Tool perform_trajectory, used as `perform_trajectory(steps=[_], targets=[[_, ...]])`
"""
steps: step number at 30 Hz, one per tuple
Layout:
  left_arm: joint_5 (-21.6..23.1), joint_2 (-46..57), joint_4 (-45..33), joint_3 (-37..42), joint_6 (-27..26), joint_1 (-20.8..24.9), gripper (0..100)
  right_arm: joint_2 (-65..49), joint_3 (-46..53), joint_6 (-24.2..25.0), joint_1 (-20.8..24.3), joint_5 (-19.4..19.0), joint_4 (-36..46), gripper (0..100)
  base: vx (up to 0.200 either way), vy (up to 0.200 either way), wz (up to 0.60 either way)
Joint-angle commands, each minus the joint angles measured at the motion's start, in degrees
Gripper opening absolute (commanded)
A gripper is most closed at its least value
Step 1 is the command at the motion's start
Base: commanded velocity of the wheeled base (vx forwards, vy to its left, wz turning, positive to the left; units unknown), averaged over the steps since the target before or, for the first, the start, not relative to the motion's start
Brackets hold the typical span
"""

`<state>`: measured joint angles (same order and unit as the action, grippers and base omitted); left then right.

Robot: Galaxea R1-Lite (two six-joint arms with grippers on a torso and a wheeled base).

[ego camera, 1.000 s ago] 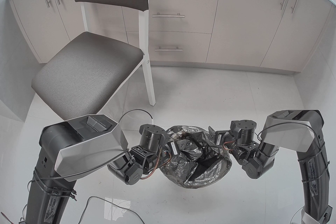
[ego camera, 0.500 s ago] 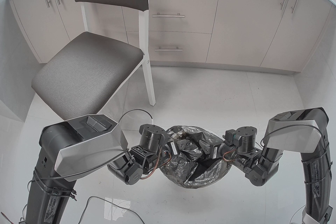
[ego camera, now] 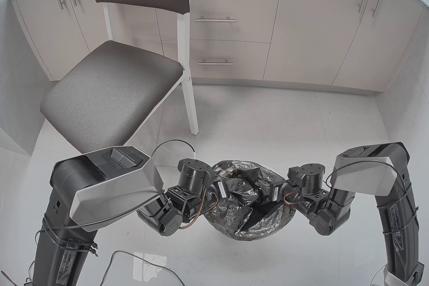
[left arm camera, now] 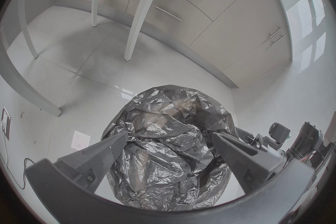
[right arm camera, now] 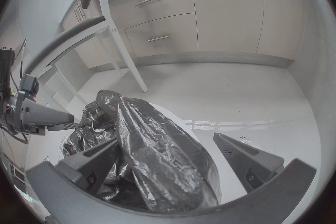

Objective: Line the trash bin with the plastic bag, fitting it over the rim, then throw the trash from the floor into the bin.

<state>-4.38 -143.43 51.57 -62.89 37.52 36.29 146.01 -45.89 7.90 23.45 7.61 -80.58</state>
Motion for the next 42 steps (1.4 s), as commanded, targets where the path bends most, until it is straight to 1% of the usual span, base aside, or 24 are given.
perform_trajectory(steps=[1,6,12,17,26,42], targets=[[-0.02,0.0,0.03,-0.04,0.01,0.01,100,0.51,-1.4,0.01,-0.87,1.09,0.07,100,0.0,0.0,0.0],[-0.02,0.0,0.11,-0.04,0.01,0.01,100,1.03,-3.33,0.1,-2.1,3.2,-0.02,100,0.0,0.0,0.0],[-0.02,0.0,0.11,-0.04,0.01,0.01,100,0.51,-3.68,0.1,-2.8,3.29,-0.02,100,0.0,0.0,0.0],[-0.02,0.0,0.11,-0.04,0.01,0.01,100,0.95,-5.27,0.1,-3.77,4.35,0.07,100,0.0,0.0,0.0],[-0.02,0.0,0.11,-0.04,0.01,0.01,100,1.21,-6.59,0.19,-5.0,4.96,0.07,100,0.0,0.0,0.0],[-0.11,0.0,0.11,0.05,0.01,0.01,100,4.55,-10.28,0.54,-6.58,5.66,1.57,100,0.0,0.0,0.0]])
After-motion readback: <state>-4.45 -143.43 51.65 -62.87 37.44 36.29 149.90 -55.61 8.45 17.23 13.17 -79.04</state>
